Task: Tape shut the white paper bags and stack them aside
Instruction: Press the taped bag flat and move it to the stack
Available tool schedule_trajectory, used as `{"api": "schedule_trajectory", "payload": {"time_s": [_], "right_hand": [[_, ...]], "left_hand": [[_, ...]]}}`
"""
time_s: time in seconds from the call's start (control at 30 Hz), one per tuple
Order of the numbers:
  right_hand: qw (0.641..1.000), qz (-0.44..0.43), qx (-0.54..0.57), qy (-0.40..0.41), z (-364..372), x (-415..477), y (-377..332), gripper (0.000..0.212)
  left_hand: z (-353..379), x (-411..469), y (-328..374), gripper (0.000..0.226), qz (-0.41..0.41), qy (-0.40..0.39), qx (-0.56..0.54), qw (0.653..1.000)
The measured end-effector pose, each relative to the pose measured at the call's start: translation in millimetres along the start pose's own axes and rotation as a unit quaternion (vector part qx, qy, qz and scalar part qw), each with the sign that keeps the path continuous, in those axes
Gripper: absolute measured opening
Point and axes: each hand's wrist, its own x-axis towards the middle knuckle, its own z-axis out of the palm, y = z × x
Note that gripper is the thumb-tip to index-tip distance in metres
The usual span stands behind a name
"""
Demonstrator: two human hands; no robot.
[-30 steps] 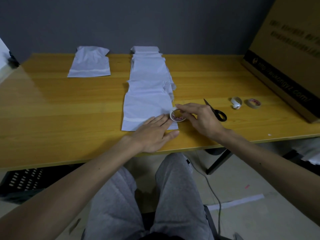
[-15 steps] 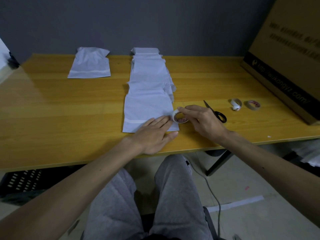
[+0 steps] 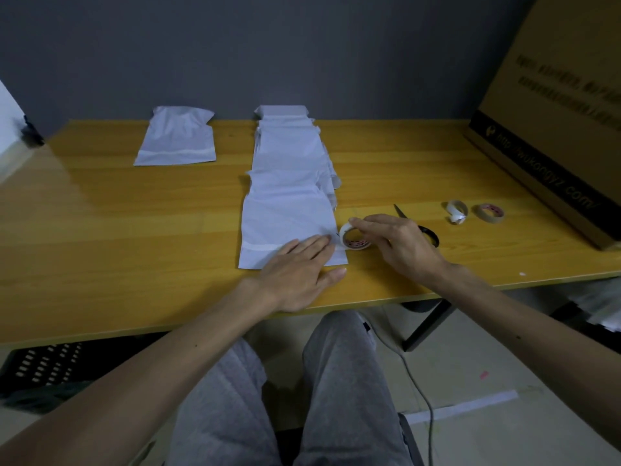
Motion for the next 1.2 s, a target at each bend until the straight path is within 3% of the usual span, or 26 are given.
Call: {"api": "schedule_trajectory", "payload": {"time_s": [0.23, 0.4, 0.5, 0.83, 1.07, 1.2], "right_hand": [[0.999, 0.036, 0.03, 0.015, 0, -2, -5, 0.034], [0.994, 0.1, 0.03, 0.011, -1, -1, -10, 0.025], [0.995, 0.089, 0.026, 0.028, -1, -1, -9, 0.015], [0.989, 0.121, 0.064, 0.062, 1, -3, -8, 0.012], [0.994, 0.089, 0.048, 0.047, -2, 1, -7, 0.011], [0.998, 0.046, 0.026, 0.031, -2, 7, -8, 0.007]], "left_hand": [[-5, 3, 6, 0.07, 0.035, 0.07, 0.017, 0.997], [-4, 2, 3, 0.068, 0.035, 0.057, -0.038, 0.997], [-1, 2, -1, 0.069, 0.038, 0.047, -0.048, 0.997], [2, 6, -7, 0.071, 0.044, 0.041, -0.028, 0.998], [-4, 6, -3, 0.08, 0.052, 0.036, -0.003, 0.998], [-7, 7, 2, 0.066, 0.051, 0.026, -0.016, 0.998]]}}
